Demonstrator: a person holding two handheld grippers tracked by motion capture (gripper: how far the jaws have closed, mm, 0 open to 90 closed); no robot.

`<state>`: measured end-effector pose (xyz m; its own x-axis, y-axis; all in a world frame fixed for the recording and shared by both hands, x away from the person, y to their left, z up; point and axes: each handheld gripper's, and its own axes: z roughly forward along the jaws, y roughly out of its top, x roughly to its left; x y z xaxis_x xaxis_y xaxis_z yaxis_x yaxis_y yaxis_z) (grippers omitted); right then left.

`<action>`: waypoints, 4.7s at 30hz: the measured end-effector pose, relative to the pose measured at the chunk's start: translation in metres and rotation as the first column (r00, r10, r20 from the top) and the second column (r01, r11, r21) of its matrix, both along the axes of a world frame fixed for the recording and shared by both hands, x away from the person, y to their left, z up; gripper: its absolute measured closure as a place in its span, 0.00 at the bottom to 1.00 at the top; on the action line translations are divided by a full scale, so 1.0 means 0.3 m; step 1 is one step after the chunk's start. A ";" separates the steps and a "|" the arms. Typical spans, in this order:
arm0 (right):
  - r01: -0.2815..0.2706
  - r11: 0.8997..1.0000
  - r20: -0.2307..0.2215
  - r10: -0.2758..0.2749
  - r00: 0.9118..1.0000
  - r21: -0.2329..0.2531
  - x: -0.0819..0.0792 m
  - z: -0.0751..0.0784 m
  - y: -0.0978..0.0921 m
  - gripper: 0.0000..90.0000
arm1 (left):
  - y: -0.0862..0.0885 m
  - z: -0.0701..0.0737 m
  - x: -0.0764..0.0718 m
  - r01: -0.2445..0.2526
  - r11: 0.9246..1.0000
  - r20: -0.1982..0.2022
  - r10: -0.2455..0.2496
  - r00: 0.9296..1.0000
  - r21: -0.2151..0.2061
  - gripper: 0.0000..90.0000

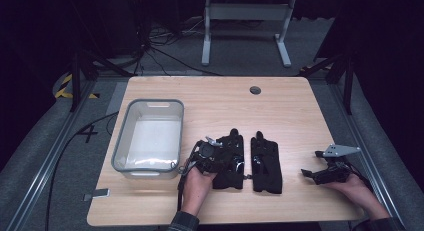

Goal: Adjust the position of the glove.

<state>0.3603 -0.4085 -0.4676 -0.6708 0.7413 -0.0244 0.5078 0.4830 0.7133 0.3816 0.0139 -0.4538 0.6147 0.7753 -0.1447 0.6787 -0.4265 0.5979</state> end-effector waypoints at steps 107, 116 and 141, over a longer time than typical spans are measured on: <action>-0.222 0.974 0.009 0.222 0.975 0.041 0.057 0.088 0.157 0.90 | -0.346 0.177 0.055 0.277 0.915 0.073 -0.267 0.961 -0.293 0.94; -0.127 0.991 -0.005 0.127 0.992 0.043 0.050 0.066 0.082 0.35 | -0.354 0.158 0.024 0.353 0.897 0.086 -0.343 0.935 -0.265 0.99; -0.056 0.998 0.007 0.056 0.998 0.010 0.044 0.003 0.039 0.10 | -0.449 0.026 -0.028 0.443 0.881 -0.049 -0.456 0.889 -0.163 0.99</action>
<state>0.3734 -0.3970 -0.4667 -0.7110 0.7029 -0.0214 0.4756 0.5031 0.7216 0.3733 -0.1208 -0.4459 0.8730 0.3854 -0.2989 0.4842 -0.6119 0.6254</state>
